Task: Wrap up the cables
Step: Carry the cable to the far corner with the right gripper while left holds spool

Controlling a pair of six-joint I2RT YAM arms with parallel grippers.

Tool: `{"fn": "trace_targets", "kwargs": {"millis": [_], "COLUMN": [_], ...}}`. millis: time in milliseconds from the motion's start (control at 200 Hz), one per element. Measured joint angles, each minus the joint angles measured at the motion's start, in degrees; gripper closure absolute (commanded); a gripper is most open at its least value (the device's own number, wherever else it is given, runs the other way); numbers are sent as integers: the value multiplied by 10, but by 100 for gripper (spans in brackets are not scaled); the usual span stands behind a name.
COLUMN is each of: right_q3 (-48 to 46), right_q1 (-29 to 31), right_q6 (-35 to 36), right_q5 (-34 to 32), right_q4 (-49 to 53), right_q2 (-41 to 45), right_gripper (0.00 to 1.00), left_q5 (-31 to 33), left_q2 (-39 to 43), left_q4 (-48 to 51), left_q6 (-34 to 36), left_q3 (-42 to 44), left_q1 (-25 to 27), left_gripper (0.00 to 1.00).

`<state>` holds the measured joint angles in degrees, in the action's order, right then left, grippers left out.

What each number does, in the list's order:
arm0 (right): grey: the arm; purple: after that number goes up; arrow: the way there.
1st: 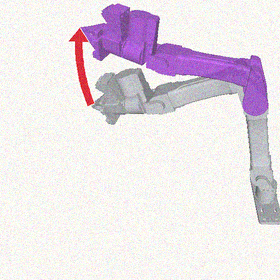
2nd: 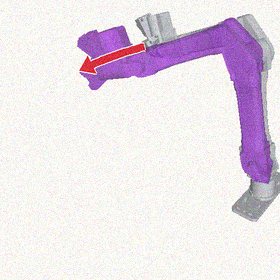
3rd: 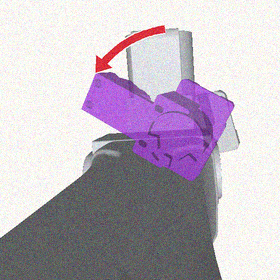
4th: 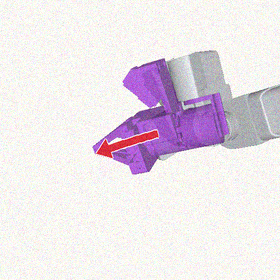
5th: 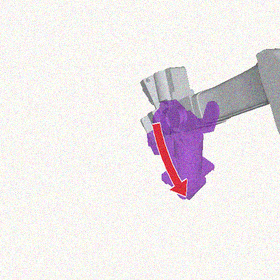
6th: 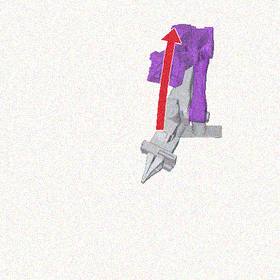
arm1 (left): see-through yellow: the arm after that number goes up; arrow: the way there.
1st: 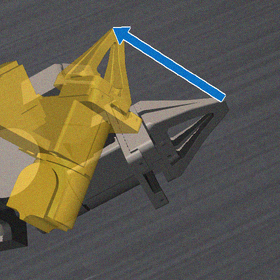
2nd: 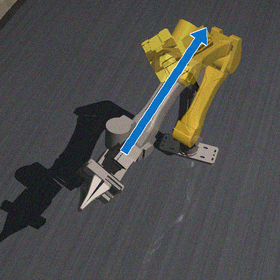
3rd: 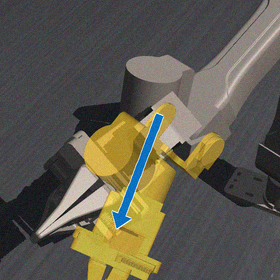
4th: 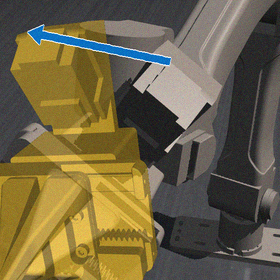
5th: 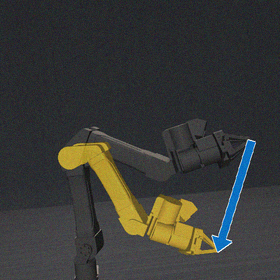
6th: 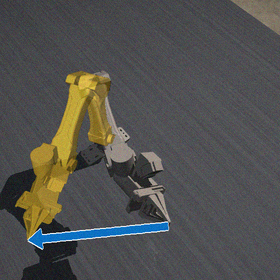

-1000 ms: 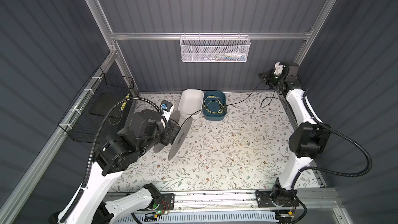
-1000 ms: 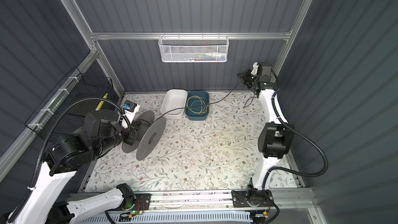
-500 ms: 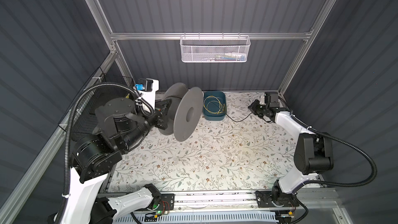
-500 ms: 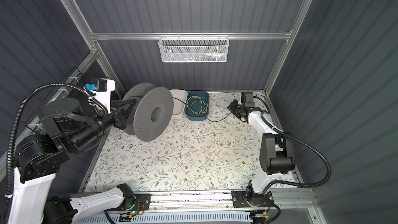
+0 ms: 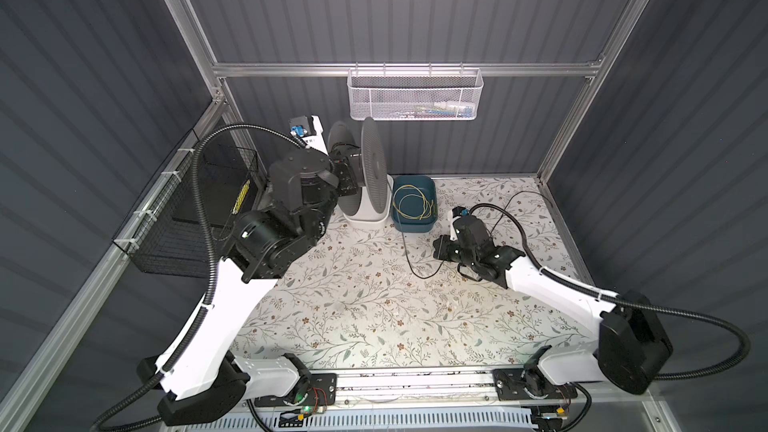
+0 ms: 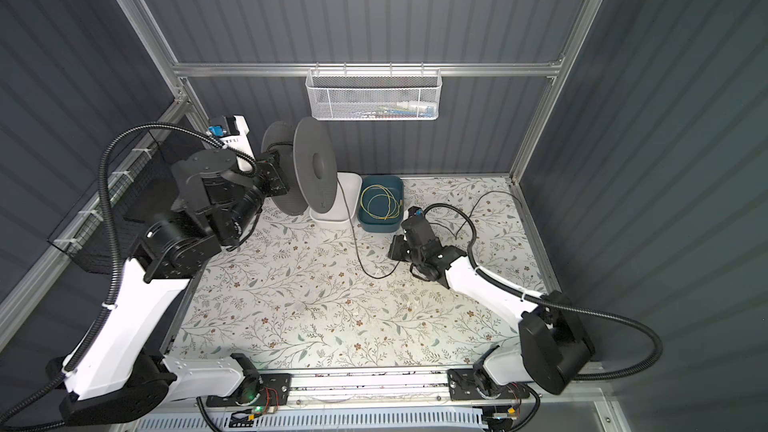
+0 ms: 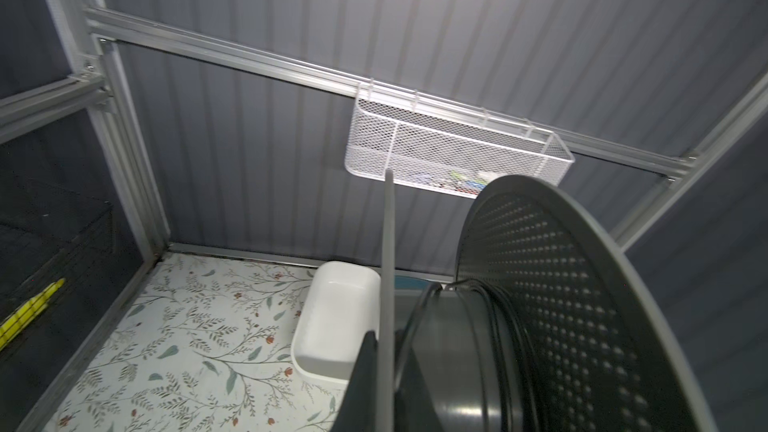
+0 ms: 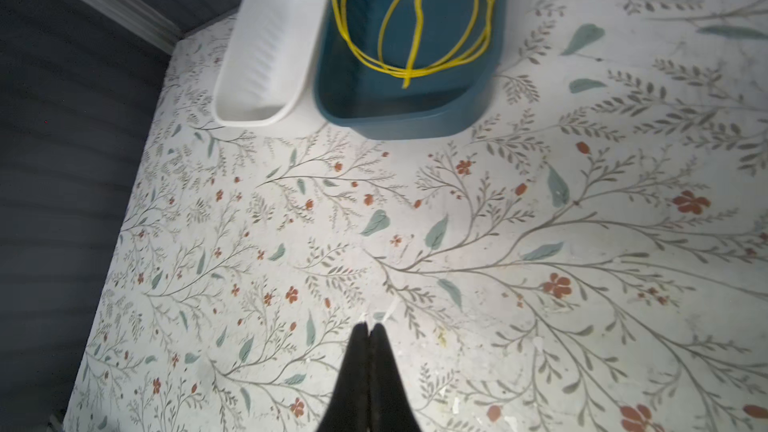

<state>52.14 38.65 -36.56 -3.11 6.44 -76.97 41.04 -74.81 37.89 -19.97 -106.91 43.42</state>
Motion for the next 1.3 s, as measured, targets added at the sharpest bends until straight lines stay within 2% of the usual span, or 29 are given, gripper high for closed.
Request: {"fn": "trace_targets", "kwargs": {"millis": [115, 230, 370, 565, 710, 900, 1040, 1181, 1301], "right_q3": [1, 10, 46, 149, 205, 271, 348, 432, 467], "right_q1": [57, 90, 98, 98, 76, -2, -57, -75, -96], "right_q6": [27, 52, 78, 115, 121, 110, 93, 84, 72], "right_q5": [-42, -69, -85, -77, -30, 43, 93, 135, 170], "right_q4": [20, 52, 96, 129, 134, 145, 147, 148, 158], "right_q2": [61, 106, 150, 176, 169, 131, 76, 12, -33], "right_gripper": [100, 100, 100, 100, 100, 100, 100, 100, 100], "left_q5": [71, 129, 171, 209, 199, 153, 121, 72, 17], "left_q2": [-24, -52, -77, -105, -111, -81, -32, 8, 28], "left_q4": [-22, -44, -67, -89, -73, -1, 58, 97, 110], "left_q6": [1, 14, 44, 105, 122, 103, 71, 40, 21], "left_q3": [24, 39, 67, 125, 164, 207, 249, 321, 376], "left_q1": [-3, -9, -23, -33, -32, -22, -5, 5, 13], "left_gripper": [100, 100, 100, 100, 100, 100, 100, 100, 100]}}
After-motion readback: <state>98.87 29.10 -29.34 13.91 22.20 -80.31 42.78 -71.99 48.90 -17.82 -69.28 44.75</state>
